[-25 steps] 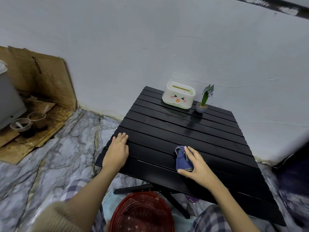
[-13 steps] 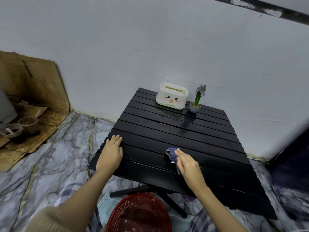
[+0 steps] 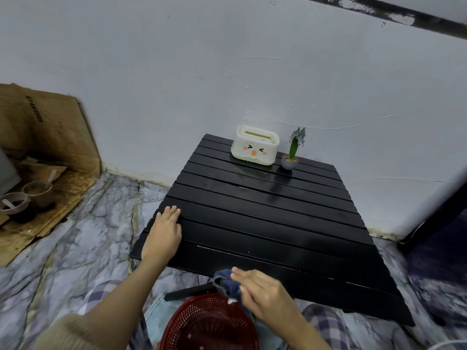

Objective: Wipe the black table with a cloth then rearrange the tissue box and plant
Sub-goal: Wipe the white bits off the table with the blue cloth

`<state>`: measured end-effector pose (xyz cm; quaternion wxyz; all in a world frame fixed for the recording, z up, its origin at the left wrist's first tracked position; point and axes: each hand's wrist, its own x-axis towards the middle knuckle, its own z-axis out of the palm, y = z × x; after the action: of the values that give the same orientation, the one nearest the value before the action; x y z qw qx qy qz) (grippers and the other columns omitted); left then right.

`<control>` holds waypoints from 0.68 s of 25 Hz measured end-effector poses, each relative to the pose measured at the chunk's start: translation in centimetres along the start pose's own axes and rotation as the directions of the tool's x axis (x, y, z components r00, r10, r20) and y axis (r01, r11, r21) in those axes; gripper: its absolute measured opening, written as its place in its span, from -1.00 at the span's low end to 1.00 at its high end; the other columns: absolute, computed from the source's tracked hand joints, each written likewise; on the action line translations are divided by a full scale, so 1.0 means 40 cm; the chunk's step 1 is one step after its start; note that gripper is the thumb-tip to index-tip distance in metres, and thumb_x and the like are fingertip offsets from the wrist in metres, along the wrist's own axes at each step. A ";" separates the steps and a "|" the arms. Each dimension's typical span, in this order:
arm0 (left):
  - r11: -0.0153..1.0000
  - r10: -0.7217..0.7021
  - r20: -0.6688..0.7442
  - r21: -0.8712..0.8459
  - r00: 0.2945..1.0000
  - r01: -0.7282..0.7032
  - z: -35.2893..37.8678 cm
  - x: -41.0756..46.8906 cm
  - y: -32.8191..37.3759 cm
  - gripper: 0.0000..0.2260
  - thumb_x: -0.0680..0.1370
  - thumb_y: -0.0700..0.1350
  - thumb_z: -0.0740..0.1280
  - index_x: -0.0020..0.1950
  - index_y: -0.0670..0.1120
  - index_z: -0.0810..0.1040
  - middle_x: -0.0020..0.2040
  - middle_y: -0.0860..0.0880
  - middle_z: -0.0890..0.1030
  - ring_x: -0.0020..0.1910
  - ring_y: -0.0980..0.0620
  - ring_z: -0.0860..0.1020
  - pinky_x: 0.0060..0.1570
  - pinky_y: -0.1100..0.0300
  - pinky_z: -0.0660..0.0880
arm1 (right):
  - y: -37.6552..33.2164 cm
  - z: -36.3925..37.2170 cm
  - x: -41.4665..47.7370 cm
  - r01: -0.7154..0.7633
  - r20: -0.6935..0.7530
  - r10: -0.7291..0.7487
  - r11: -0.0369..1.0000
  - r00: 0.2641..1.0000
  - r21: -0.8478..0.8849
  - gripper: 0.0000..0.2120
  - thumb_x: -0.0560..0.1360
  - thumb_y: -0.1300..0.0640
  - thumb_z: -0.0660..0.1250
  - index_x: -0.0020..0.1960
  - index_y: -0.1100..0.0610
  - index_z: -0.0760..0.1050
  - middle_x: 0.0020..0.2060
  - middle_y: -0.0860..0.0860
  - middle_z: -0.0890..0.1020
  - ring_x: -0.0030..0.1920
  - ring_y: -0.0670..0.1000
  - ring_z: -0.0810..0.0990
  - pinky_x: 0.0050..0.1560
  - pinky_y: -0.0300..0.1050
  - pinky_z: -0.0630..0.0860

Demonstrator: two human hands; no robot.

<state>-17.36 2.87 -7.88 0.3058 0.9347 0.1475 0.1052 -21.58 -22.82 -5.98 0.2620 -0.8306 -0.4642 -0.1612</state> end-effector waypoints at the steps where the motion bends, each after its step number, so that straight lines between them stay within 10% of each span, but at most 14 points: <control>1: 1.000 0.000 0.001 -0.002 1.000 0.000 0.000 0.000 0.000 -0.58 0.54 -0.27 0.02 0.41 -0.21 0.21 0.48 -0.14 0.22 0.50 -0.02 0.10 0.52 0.06 -0.05 | 0.002 -0.011 0.012 0.011 -0.026 -0.012 0.999 1.000 -0.032 -0.66 0.59 0.13 0.04 0.07 0.24 0.55 0.01 0.10 0.68 -0.03 -0.04 0.61 0.03 -0.20 0.55; 6: 1.000 0.004 0.003 -0.004 1.000 -0.004 0.000 0.002 0.002 -0.58 0.55 -0.27 0.02 0.42 -0.21 0.20 0.49 -0.14 0.21 0.50 -0.02 0.09 0.52 0.06 -0.05 | 0.109 -0.112 0.045 -0.191 -0.130 0.178 0.977 0.975 -0.099 -0.60 0.60 0.08 0.03 0.09 0.31 0.54 0.03 0.15 0.66 0.00 -0.08 0.55 0.14 -0.36 0.42; 9: 1.000 0.004 -0.003 -0.009 1.000 -0.004 0.002 0.004 -0.001 -0.58 0.55 -0.26 0.03 0.42 -0.20 0.19 0.49 -0.12 0.21 0.50 -0.01 0.09 0.52 0.07 -0.05 | 0.206 -0.213 0.023 -0.585 -0.372 0.588 0.800 0.718 0.136 -0.71 0.56 0.15 0.14 -0.03 0.31 0.57 -0.21 0.20 0.65 -0.22 -0.26 0.53 -0.14 -0.56 0.36; 13: 1.000 0.009 -0.016 -0.022 1.000 -0.009 0.006 0.006 -0.008 -0.59 0.55 -0.26 0.04 0.42 -0.19 0.20 0.49 -0.11 0.21 0.50 0.00 0.08 0.52 0.07 -0.05 | 0.348 -0.314 -0.084 -0.829 -0.551 0.756 0.525 0.352 0.191 -0.55 0.42 -0.07 -0.03 -0.35 0.28 0.36 -0.43 0.31 0.50 -0.36 0.14 0.50 -0.28 -0.02 0.30; 17: 0.999 0.014 -0.022 -0.040 1.000 -0.015 0.016 0.010 -0.015 -0.59 0.55 -0.27 0.06 0.41 -0.18 0.22 0.48 -0.10 0.22 0.49 0.02 0.10 0.51 0.09 -0.05 | 0.459 -0.297 -0.144 -0.929 -0.365 0.876 0.364 0.316 0.072 -0.50 0.44 -0.13 0.07 -0.06 0.30 0.51 -0.03 0.38 0.58 0.00 0.31 0.53 -0.05 0.07 0.38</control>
<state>-16.93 3.12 -8.71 0.3221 0.9283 0.1417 0.1205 -9.16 -41.65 -4.52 0.3192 -0.9219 0.1469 -0.1630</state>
